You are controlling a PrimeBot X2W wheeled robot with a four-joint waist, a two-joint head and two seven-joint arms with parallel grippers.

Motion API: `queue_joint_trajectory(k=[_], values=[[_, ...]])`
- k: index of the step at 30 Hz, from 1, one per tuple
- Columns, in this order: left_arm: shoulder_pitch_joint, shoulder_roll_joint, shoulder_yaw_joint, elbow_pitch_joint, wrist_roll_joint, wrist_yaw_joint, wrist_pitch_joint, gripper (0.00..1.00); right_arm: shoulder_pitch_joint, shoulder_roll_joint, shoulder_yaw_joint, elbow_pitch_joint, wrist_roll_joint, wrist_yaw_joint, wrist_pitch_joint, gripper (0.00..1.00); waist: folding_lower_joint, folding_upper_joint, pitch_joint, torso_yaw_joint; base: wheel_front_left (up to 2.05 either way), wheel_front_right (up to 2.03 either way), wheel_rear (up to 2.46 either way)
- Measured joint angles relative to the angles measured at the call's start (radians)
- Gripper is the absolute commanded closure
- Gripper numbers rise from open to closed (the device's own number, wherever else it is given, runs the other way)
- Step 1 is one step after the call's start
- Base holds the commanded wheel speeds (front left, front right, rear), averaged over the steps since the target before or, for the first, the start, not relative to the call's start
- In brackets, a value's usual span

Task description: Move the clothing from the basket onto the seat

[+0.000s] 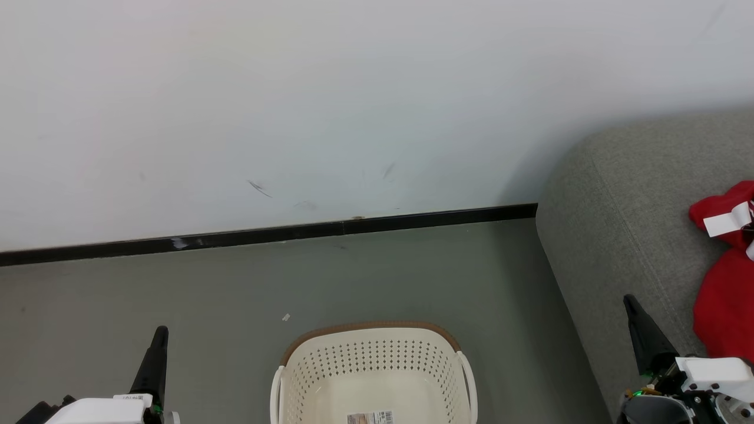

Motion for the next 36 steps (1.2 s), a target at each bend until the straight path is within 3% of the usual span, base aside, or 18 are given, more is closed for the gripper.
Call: queue_joint_trajectory(k=[36], values=[[0.0, -0.001, 0.002, 0.002, 0.0, 0.0, 0.0, 1.0, 0.0, 0.003, -0.005, 0.001, -0.001, 0.0, 0.007, 1.0, -0.0001, 0.0, 0.0, 0.0, 0.0, 0.0, 0.0]])
